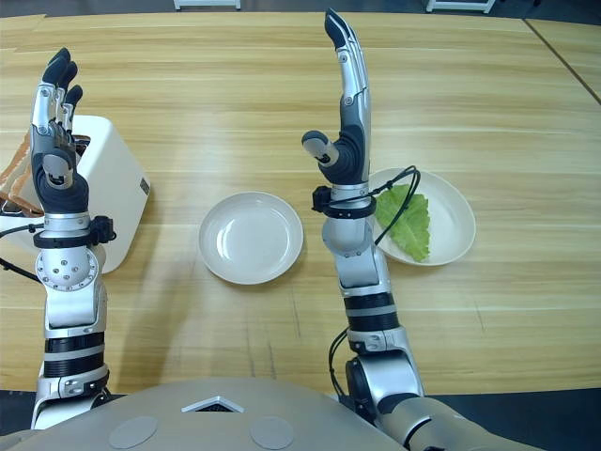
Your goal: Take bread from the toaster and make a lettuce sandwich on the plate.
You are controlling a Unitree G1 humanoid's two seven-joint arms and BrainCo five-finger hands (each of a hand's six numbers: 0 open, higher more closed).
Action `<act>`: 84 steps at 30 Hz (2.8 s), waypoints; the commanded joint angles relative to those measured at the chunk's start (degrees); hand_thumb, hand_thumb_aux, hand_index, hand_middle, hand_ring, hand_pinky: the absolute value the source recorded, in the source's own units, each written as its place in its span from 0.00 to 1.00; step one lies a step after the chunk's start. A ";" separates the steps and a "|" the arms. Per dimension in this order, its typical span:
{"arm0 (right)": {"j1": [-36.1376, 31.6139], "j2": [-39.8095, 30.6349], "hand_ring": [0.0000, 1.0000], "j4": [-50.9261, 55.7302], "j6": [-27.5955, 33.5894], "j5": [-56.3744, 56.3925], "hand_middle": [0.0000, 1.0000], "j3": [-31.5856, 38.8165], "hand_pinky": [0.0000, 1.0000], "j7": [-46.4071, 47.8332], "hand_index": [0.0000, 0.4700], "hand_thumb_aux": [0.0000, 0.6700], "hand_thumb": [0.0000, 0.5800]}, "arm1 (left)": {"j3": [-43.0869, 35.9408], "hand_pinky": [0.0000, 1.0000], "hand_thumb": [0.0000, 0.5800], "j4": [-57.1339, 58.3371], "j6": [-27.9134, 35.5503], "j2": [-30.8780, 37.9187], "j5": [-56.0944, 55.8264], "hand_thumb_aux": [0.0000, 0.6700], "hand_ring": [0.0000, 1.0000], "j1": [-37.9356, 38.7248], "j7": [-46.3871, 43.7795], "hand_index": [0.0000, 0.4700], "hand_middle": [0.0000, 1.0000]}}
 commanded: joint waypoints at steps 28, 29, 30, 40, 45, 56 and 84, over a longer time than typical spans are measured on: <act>0.94 -0.11 0.00 -0.16 0.11 -0.33 0.00 0.57 0.00 0.46 0.00 0.00 0.00 | 21.55 0.00 0.00 16.44 11.06 42.40 39.30 0.00 0.00 9.08 -2.69 0.00 0.00; 1.00 -0.09 0.00 -0.25 0.17 -0.33 0.00 0.63 0.00 0.51 0.00 0.00 0.00 | 20.31 0.00 0.00 17.37 11.73 42.83 39.42 0.00 0.00 9.32 -3.50 0.00 0.00; 1.06 -0.06 0.00 -0.30 0.20 -0.33 0.00 0.70 0.00 0.53 0.00 0.00 0.00 | 19.28 0.00 0.00 18.21 12.41 43.29 39.82 0.00 0.00 9.48 -3.78 0.00 0.00; 1.08 -0.03 0.00 -0.59 0.08 0.00 0.00 0.83 0.00 0.80 0.00 0.00 0.00 | 11.95 0.00 0.00 21.09 15.36 45.13 40.26 0.00 0.00 8.60 -0.87 0.00 0.00; 1.07 -0.20 0.00 -0.68 -0.23 0.49 0.00 0.65 0.00 1.15 0.00 0.00 0.00 | 8.77 0.00 0.00 22.52 15.45 46.23 40.08 0.00 0.00 8.84 -0.07 0.00 0.00; 0.83 -0.38 0.00 0.07 -0.80 1.04 0.00 0.45 0.00 1.62 0.00 0.00 0.00 | 4.07 0.00 0.00 15.65 15.24 48.88 40.01 0.00 0.00 10.98 -2.92 0.00 0.00; 0.26 -0.05 0.00 3.05 -1.94 -0.53 0.00 0.95 0.00 0.36 0.00 0.00 0.00 | 0.61 0.00 1.00 17.61 11.92 43.94 26.97 1.00 0.00 8.81 -2.87 1.00 0.00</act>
